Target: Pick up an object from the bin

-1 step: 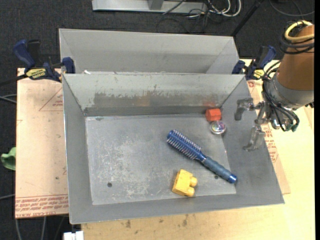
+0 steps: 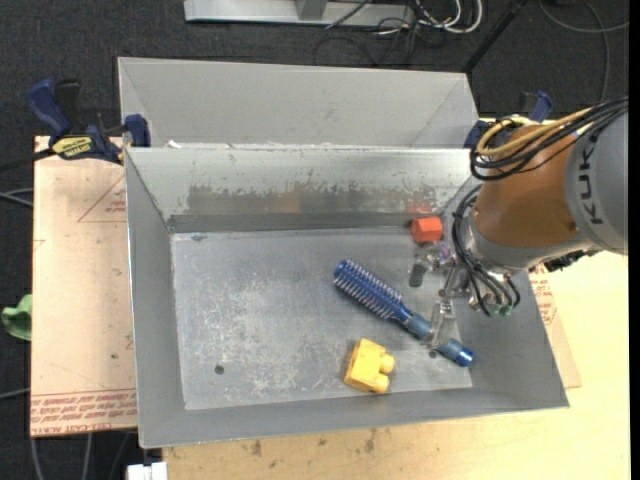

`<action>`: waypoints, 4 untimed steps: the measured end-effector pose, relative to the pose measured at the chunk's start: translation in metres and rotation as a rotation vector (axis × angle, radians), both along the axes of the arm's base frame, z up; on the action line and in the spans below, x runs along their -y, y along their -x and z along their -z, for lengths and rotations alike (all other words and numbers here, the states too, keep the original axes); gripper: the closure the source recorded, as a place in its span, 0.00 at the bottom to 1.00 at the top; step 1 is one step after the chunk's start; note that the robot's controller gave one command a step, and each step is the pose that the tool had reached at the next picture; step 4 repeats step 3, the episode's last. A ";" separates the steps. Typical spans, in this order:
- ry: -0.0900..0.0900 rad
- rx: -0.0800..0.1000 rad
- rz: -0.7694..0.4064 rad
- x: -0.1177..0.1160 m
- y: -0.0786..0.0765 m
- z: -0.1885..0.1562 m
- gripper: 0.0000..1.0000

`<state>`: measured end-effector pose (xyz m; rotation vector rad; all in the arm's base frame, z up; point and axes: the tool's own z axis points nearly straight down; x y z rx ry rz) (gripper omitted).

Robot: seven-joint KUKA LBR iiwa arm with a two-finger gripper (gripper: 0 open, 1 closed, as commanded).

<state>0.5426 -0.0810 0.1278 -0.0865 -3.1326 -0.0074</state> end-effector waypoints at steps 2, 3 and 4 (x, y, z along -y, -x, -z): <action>0.003 0.006 0.154 -0.044 -0.011 0.059 1.00; 0.006 0.016 0.131 -0.005 0.041 -0.120 1.00; 0.006 0.016 0.131 -0.005 0.041 -0.120 1.00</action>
Offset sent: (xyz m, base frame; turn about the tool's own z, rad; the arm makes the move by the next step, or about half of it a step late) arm 0.0111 0.0420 -0.0578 0.1571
